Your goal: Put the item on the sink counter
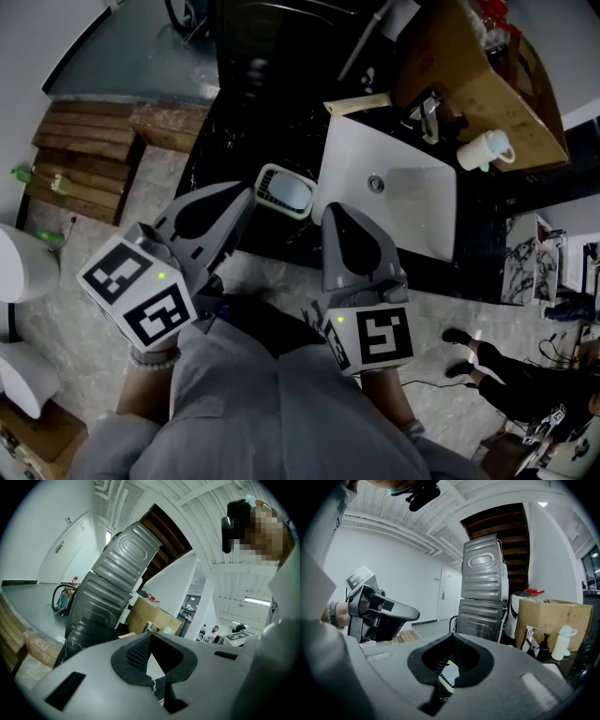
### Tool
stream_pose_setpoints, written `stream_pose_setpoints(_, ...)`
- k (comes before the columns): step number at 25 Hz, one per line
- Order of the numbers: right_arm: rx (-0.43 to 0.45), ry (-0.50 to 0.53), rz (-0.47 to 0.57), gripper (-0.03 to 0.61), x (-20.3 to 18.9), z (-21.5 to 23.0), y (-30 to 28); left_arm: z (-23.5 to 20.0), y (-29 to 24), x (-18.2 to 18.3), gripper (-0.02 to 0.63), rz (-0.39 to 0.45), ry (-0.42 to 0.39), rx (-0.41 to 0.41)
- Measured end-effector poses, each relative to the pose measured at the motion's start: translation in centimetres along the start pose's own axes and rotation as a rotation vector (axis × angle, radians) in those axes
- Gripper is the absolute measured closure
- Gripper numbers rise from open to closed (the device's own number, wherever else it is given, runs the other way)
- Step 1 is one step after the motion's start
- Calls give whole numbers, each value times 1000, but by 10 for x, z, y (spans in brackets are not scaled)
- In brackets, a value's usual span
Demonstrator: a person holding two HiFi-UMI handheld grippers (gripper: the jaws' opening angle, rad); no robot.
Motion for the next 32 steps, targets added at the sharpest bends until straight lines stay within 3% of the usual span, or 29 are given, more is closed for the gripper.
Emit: stream_pose_setpoints(32, 10, 31, -21, 581, -4, -1, -3, -2, -4, -4, 609, -22, 5, -12)
Point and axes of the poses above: the fingertips, and each gripper's own axes: y backward along the fingers, z to its right, x out of its top, the point moved 2 cm from there along y, backward along the fingers, and after that the axes turned 3 degrees about z, right-handed, at the moved point
